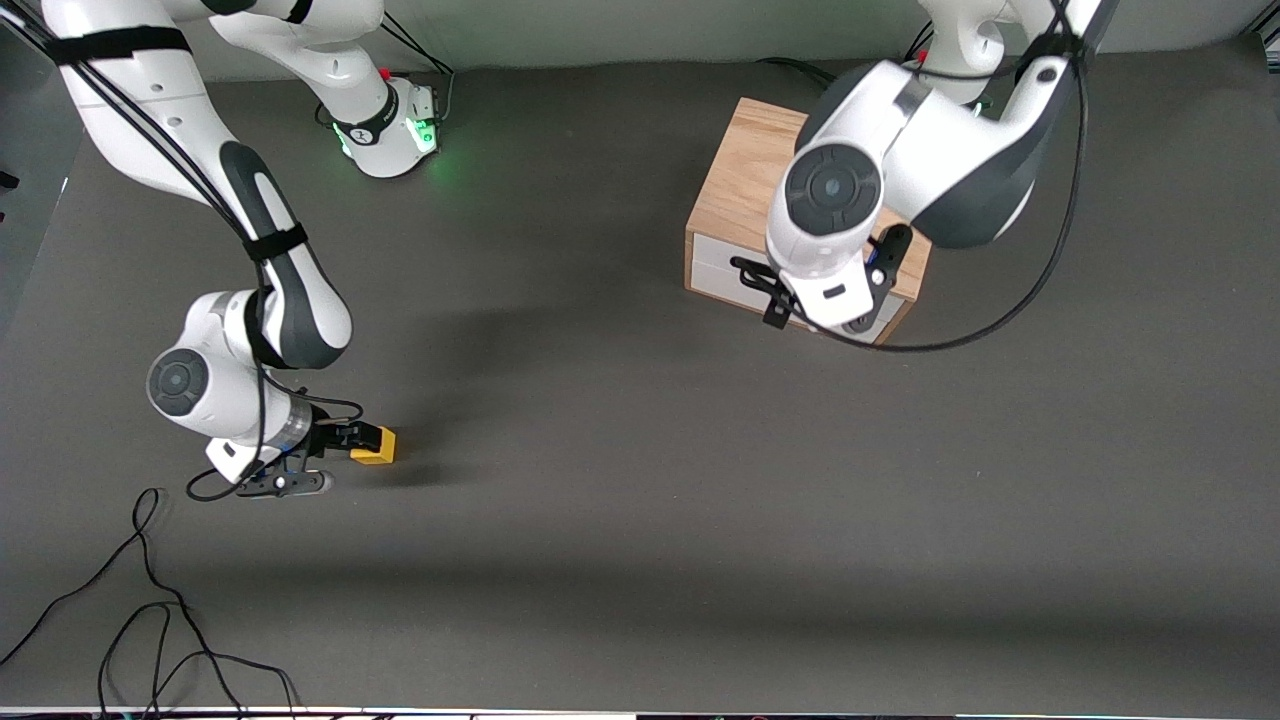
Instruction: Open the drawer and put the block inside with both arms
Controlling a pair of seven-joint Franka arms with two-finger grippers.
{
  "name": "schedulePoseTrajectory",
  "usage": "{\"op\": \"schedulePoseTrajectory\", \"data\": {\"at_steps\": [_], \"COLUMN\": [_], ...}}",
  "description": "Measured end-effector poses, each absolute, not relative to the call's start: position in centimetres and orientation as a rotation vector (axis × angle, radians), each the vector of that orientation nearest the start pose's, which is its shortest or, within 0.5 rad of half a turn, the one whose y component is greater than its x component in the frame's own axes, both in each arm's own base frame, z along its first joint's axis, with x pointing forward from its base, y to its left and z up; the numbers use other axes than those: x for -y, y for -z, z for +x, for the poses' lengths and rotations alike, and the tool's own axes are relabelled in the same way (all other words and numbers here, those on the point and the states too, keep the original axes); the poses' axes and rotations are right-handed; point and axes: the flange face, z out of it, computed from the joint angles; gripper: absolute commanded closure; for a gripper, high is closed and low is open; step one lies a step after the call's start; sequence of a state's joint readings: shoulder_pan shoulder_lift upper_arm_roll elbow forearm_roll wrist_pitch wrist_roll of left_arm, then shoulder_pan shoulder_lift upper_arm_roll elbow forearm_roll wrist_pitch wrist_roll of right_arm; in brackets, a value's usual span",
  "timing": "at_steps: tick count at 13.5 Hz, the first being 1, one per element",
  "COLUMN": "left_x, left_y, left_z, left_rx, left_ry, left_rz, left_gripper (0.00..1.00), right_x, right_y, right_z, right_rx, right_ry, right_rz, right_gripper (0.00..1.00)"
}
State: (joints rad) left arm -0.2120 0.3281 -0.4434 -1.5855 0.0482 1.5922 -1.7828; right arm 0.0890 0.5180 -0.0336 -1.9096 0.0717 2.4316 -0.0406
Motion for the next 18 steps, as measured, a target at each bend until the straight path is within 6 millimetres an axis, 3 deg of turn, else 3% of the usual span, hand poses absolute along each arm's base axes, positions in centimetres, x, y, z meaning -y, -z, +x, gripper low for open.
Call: {"op": "schedulePoseTrajectory", "data": {"at_steps": [2,4,6,9,16,17,18], "left_x": [35.0,35.1,35.0,34.6,34.3,34.3,34.3], "left_y": [-41.4,-39.0,-37.2,-35.0,-30.8,-30.5,-30.2], "left_z": [51.3,51.5,51.7,51.5,50.0,49.9,49.8], "left_rx": [1.53,1.524,1.511,1.498,1.507,1.509,1.51], "left_ry": [-0.271,-0.281,-0.28,-0.293,-0.294,-0.294,-0.295], "left_rz": [-2.447,-2.443,-2.431,-2.408,-2.404,-2.405,-2.406], "left_gripper": [0.0,0.0,0.0,0.0,0.0,0.0,0.0], "right_x": [-3.9,-5.3,-6.5,-6.5,-5.5,-5.5,-5.5], "right_y": [-20.4,-19.1,-18.6,-18.3,-18.0,-18.0,-18.0], "right_z": [62.9,62.6,62.5,62.5,62.5,62.5,62.6], "right_rx": [0.058,0.053,0.061,0.056,0.034,0.034,0.034], "right_ry": [0.002,-0.012,-0.014,-0.011,-0.017,-0.016,-0.015], "right_rz": [-3.104,-3.085,-3.079,-3.08,-3.086,-3.086,-3.086], "right_gripper": [0.0,0.0,0.0,0.01,0.93,1.0,1.0]}}
